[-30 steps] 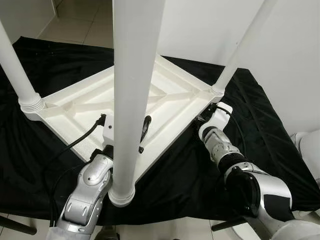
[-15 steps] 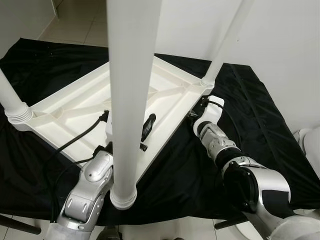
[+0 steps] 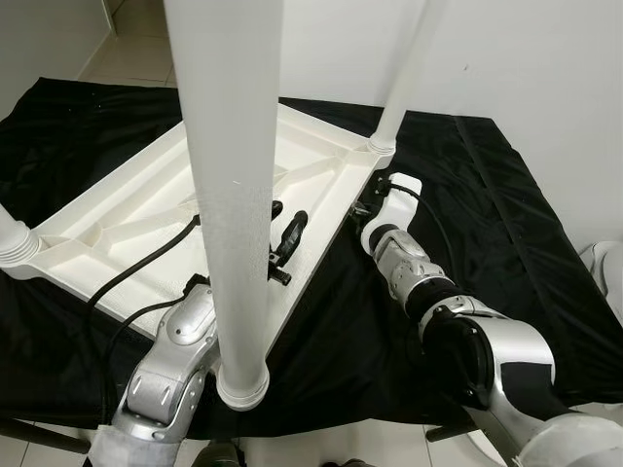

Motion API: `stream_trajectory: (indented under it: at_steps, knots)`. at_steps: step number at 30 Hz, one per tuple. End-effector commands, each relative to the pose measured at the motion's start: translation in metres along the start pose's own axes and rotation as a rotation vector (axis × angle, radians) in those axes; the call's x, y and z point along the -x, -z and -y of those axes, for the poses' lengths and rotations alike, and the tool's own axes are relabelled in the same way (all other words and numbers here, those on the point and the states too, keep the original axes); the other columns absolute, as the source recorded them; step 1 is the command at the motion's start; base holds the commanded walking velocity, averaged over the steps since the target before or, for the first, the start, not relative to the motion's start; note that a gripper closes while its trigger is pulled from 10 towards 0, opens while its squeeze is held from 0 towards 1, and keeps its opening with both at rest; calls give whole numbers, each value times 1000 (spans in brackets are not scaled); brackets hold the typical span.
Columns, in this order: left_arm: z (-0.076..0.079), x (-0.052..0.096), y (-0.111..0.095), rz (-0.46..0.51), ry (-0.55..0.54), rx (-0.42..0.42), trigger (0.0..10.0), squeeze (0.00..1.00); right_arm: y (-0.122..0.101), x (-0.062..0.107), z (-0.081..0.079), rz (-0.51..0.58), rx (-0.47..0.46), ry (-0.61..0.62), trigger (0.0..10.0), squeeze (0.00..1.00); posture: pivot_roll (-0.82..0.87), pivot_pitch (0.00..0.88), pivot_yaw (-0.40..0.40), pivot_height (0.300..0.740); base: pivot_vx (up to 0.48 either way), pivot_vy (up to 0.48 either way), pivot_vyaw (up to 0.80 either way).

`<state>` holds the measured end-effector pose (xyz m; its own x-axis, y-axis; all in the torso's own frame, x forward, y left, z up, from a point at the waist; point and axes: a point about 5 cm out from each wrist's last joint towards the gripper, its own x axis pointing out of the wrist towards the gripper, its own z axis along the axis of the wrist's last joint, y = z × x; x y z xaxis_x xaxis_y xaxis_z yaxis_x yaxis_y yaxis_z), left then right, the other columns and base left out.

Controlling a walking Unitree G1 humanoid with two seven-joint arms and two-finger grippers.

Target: Building children table

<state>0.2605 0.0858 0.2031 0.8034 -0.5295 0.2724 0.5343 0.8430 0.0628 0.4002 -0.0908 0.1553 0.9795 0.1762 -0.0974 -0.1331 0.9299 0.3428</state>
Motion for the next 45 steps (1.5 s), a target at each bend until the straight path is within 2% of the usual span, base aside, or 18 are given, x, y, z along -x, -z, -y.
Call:
stream_trajectory:
  at_steps: [1, 8, 11, 14, 15, 16, 18, 19, 20, 22, 24, 26, 35, 36, 37, 38, 43, 45]
  knots:
    - [10, -3, -2, 1, 76, 16, 10000, 0, -9, -3, -20, 40, 2, -67, 10000, 0, 217, 60, -23, 740, 0, 0, 0]
    - [10, -10, -3, 7, 58, 9, 10000, 0, -9, -3, -23, 62, 11, -84, 10000, 0, 226, 55, -38, 740, 0, 0, 0]
    - [5, -6, 6, -25, 57, -40, 10000, 0, -8, 0, -11, 96, 58, -88, 10000, 0, 231, 52, -60, 740, 0, 0, 0]
    - [4, -5, 7, -32, 58, -50, 10000, 0, -8, 1, -8, 106, 70, -88, 10000, 0, 231, 52, -60, 740, 0, 0, 0]
    - [1, -4, 10, -41, 57, -63, 10000, 0, -7, 4, 0, 127, 101, -84, 10000, 0, 233, 49, -75, 740, 0, 0, 0]
    - [1, -4, 10, -41, 57, -63, 10000, 0, -7, 4, 0, 127, 101, -84, 10000, 0, 233, 49, -75, 740, 0, 0, 0]
    - [-8, 0, 16, -67, 43, -115, 10000, 0, -5, 13, 23, 184, 174, -55, 10000, 0, 229, 40, -89, 740, 0, 0, 0]
    - [-8, 0, 16, -67, 43, -115, 10000, 0, -5, 13, 23, 184, 174, -55, 10000, 0, 229, 40, -89, 740, 0, 0, 0]
    - [-13, 1, 18, -78, 31, -123, 10000, 0, -5, 17, 31, 208, 198, -42, 10000, 0, 229, 40, -89, 740, 0, 0, 0]
    - [-21, 5, 21, -93, 24, -129, 10000, 0, -6, 26, 51, 258, 199, 0, 10000, 0, 207, 31, -93, 740, 0, 0, 0]
    - [-22, 6, 22, -92, 29, -122, 10000, 0, -6, 30, 57, 273, 198, 12, 10000, 0, 197, 27, -90, 740, 0, 0, 0]
    - [-23, 12, 24, -104, 71, -78, 10000, 0, -4, 38, 65, 301, 178, 29, 10000, 0, 187, 22, -89, 740, 0, 0, 0]
    - [-30, 23, 26, -133, 87, -93, 10000, 0, 2, 52, 69, 331, 178, 32, 10000, 0, 183, 18, -94, 740, 0, 0, 0]
    - [-37, 32, 26, -147, 77, -112, 10000, 0, 7, 60, 69, 333, 182, 28, 10000, 0, 183, 24, -102, 740, 0, 0, 0]
    - [-37, 32, 26, -147, 77, -112, 10000, 0, 7, 60, 69, 333, 182, 28, 10000, 0, 183, 24, -102, 740, 0, 0, 0]
    - [-45, 41, 26, -165, 63, -138, 10000, 0, 12, 68, 69, 335, 191, 24, 10000, 0, 185, 30, -106, 740, 0, 0, 0]
    - [-59, 57, 25, -203, 51, -186, 10000, 0, 17, 79, 70, 322, 206, -6, 10000, 0, 196, 39, -113, 740, 0, 0, 0]
    - [-63, 68, 24, -239, 135, -237, 10000, 0, 22, 94, 71, 274, 251, -85, 10000, 0, 206, 43, -124, 740, 0, 0, 0]
